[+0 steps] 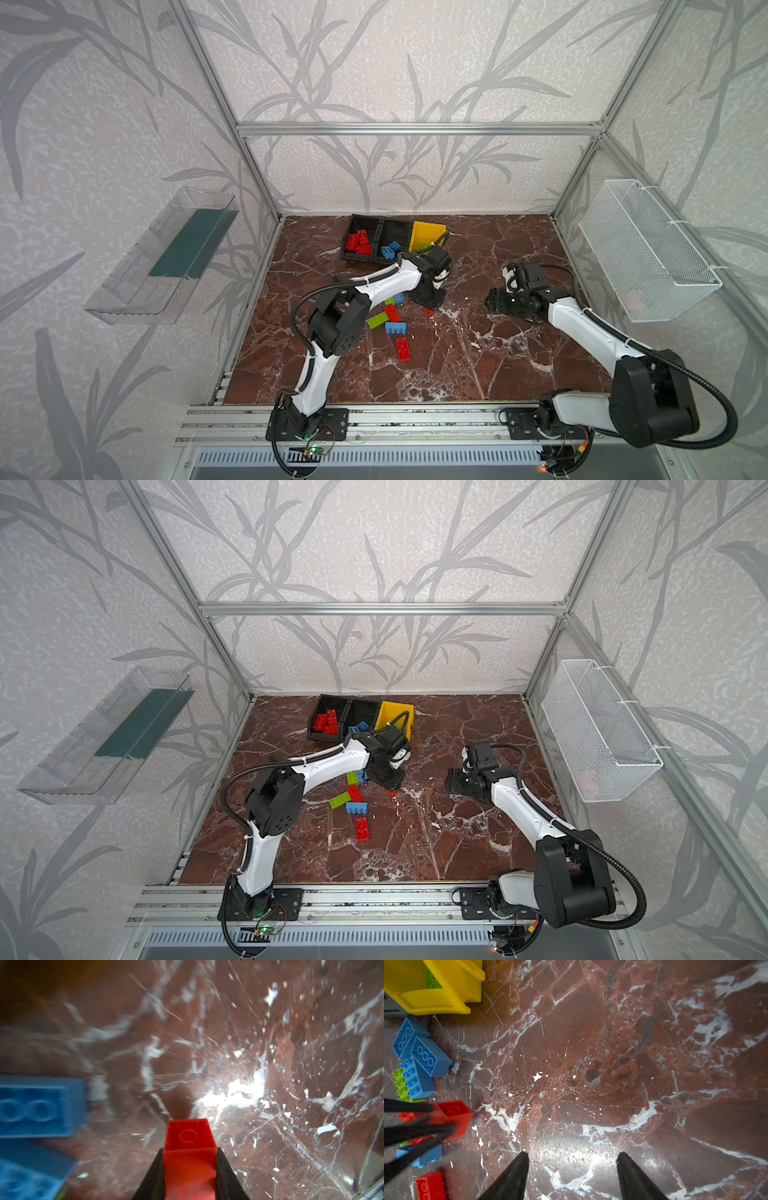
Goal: Sort the legos into containers by color
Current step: Pick up the lego from the center of the table, then place the lego in the container.
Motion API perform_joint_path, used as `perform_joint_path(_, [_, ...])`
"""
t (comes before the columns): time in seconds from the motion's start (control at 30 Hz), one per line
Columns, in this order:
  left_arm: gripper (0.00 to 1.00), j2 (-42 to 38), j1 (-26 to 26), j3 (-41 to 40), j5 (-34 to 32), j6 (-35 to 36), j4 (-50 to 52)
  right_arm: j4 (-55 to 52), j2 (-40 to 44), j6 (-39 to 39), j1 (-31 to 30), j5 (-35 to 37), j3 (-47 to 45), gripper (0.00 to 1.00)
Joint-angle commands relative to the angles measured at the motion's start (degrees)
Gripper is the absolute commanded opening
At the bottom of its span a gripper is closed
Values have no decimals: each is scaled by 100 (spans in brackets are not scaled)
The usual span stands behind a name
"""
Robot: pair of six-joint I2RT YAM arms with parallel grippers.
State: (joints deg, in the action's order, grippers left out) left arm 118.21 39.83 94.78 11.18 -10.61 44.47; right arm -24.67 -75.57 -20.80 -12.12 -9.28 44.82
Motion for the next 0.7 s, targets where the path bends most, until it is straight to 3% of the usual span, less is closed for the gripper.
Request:
perform_joint_path(0.0, [24,-766,-613,324,-145,-114,89,-17,101,463,-334,22,93,68])
perform_joint_path(0.1, [24,-887,-1136,560,-670,-157,59,0,-50,1064,-692,10,372,68])
perform_joint_path(0.2, [24,-747,-1792,732,-497,-320,-151,-87,-414,1436,-793,-251,901,68])
perform_joint_path(0.33, [26,-251,-2390,1246,-318,-398,-179,-250,-1273,2257,-1024,-50,1863,70])
perform_joint_path(0.5, [28,805,-2831,2649,-136,-463,246,-800,-2716,2884,-1084,-192,3181,70])
perform_joint_path(0.67, [32,1862,-3166,4171,203,-644,765,-809,-3589,3270,-1343,-179,3754,70])
